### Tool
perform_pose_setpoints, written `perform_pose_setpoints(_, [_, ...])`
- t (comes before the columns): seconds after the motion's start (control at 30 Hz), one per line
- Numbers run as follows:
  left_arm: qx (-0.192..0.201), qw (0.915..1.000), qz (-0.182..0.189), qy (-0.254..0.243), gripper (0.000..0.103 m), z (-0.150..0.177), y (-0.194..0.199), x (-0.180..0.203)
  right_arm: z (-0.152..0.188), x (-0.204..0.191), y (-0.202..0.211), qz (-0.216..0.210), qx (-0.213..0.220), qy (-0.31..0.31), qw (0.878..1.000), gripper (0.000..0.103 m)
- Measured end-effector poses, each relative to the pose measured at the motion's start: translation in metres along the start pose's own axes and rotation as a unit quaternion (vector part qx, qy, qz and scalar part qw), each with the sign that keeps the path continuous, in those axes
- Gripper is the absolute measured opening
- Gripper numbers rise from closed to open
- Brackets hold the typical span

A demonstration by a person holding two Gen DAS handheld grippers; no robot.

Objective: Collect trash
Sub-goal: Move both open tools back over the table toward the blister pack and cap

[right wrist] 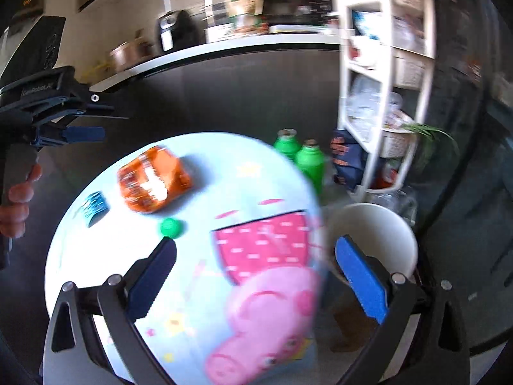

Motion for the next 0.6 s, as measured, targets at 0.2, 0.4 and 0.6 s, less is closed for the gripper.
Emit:
perform_pose_setpoints(0.2, [0.010, 0.9981, -0.058, 0.017, 0.095, 0.022, 0.044, -0.089, -0.005, -0.065, -0.025, -0.056, -0.027, 0.036, 0.997, 0.100])
perform_pose_setpoints(0.4, [-0.013, 0.9959, -0.079, 0.043, 0.095, 0.061, 0.049, -0.158, 0.000, -0.105, -0.060, -0.069, -0.070, 0.043, 0.994, 0.100])
perform_pose_setpoints(0.6, [-0.055, 0.9939, -0.077, 0.055, 0.095, 0.090, 0.022, -0.193, 0.012, -0.119, -0.100, -0.055, -0.107, 0.043, 0.992, 0.087])
Point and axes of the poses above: each gripper's, at about its wrist camera, not at the fingertips, and y roughly against the way its jaws point, x to its right, z to its underside, the point moved 5 cm from there along -y, roughly the way its jaws point, and after that the axes turned 2 degrees about -z, right-handed, at the moved point
